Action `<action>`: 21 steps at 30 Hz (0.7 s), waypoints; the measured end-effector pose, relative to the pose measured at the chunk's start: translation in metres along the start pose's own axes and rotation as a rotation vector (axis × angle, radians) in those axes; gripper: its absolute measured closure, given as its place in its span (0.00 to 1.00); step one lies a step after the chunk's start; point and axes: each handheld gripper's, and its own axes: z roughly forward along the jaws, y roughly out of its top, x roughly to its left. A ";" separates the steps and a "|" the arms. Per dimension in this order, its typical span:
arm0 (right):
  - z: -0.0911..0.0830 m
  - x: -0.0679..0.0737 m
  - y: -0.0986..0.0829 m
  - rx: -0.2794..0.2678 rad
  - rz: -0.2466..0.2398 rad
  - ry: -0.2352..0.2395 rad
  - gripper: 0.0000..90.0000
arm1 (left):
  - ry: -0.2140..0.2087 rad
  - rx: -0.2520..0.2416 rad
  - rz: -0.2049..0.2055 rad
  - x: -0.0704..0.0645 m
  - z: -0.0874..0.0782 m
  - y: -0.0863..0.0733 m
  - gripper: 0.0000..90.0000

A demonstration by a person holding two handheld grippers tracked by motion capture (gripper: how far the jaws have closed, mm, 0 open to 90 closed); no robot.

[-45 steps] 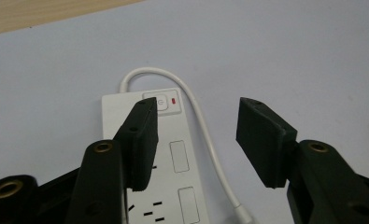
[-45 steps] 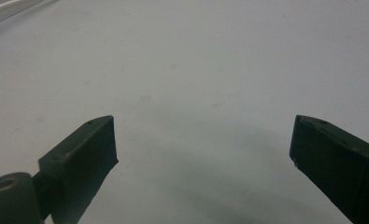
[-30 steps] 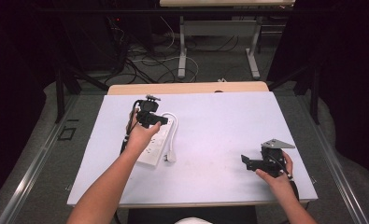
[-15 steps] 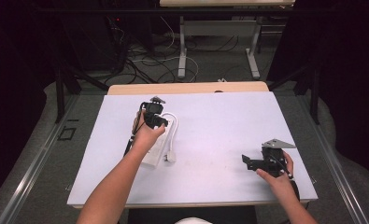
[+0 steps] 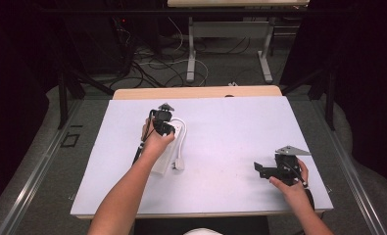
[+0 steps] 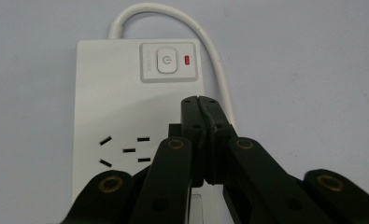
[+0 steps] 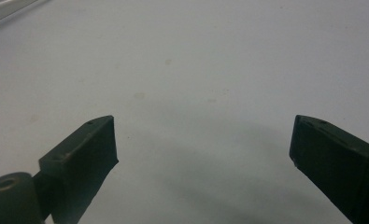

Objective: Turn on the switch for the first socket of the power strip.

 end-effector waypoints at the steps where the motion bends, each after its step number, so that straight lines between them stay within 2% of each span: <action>1: 0.000 0.000 0.000 0.000 0.000 0.000 0.08 | -0.003 0.004 -0.006 0.000 0.001 0.000 1.00; 14: 0.001 0.000 0.000 0.000 0.004 0.005 0.08 | 0.004 0.023 -0.031 0.005 0.010 -0.001 1.00; 17: 0.001 0.000 0.000 0.002 0.006 0.006 0.08 | 0.021 0.036 -0.025 0.005 0.014 -0.002 1.00; 20: 0.001 0.000 -0.001 0.006 0.004 0.002 0.08 | 0.007 0.016 -0.054 0.005 0.014 -0.003 1.00; 21: 0.001 0.000 -0.001 0.007 0.009 0.005 0.08 | 0.009 0.021 -0.044 0.006 0.014 -0.003 1.00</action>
